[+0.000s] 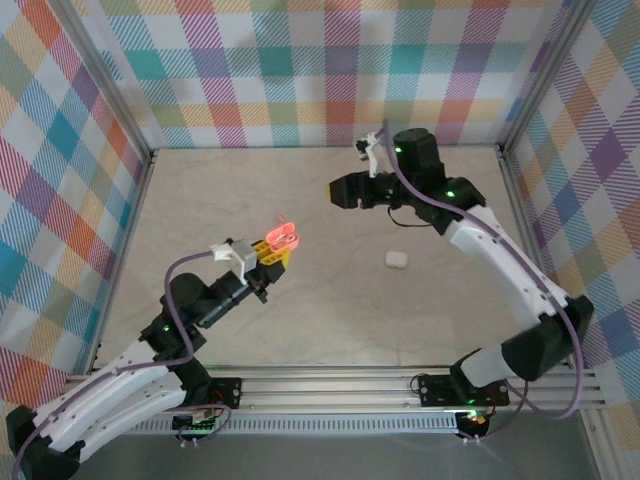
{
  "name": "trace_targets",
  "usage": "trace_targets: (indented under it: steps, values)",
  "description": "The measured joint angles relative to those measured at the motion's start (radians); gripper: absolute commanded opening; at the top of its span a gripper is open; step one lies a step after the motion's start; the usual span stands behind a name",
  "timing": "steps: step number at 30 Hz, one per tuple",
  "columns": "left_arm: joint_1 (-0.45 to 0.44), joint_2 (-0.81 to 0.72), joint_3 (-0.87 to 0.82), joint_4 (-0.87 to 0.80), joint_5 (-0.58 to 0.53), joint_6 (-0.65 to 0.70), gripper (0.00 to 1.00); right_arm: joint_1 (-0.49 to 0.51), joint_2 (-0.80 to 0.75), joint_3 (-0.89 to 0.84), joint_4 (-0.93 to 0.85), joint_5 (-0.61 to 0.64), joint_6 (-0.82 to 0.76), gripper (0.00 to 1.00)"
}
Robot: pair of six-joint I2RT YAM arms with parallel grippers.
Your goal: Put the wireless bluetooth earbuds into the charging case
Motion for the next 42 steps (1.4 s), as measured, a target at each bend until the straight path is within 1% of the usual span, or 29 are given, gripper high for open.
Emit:
trace_targets:
  steps: [3, 6, 10, 13, 15, 17, 19, 22, 25, 30, 42]
  values:
    - [0.000, -0.120, -0.014, -0.123, -0.053, -0.006, 0.00, 0.000, 0.134, 0.039, 0.005, 0.040, 0.015, 0.47]
    - [0.000, -0.225, -0.024, -0.225, -0.094, -0.015, 0.00, 0.000, 0.275, 0.085, 0.015, 0.072, 0.028, 0.46]
    - [0.000, -0.294, -0.024, -0.330, -0.138, -0.016, 0.00, 0.008, 0.476, 0.209, 0.014, 0.095, 0.039, 0.44]
    - [0.000, -0.303, -0.025, -0.389, -0.160, -0.015, 0.00, 0.024, 0.640, 0.365, -0.003, 0.125, 0.032, 0.44]
    - [0.000, -0.299, -0.026, -0.417, -0.166, -0.015, 0.00, 0.046, 0.753, 0.494, -0.034, 0.156, 0.014, 0.46]
    - [0.000, -0.287, -0.026, -0.434, -0.168, -0.015, 0.00, 0.071, 0.877, 0.660, -0.086, 0.188, -0.007, 0.47]
    - [-0.001, -0.267, -0.026, -0.442, -0.167, -0.015, 0.00, 0.092, 1.017, 0.866, -0.148, 0.220, -0.026, 0.48]
    - [-0.001, -0.237, -0.026, -0.446, -0.162, -0.015, 0.00, 0.113, 1.173, 1.089, -0.214, 0.249, -0.043, 0.53]
    - [-0.001, -0.219, -0.026, -0.447, -0.159, -0.014, 0.00, 0.122, 1.221, 1.111, -0.229, 0.251, -0.033, 0.53]
    - [-0.001, -0.217, -0.026, -0.446, -0.157, -0.011, 0.00, 0.116, 1.225, 1.044, -0.181, 0.248, 0.024, 0.51]
    - [-0.001, -0.232, -0.042, -0.439, -0.154, -0.011, 0.00, 0.117, 1.268, 1.053, -0.131, 0.242, 0.155, 0.46]
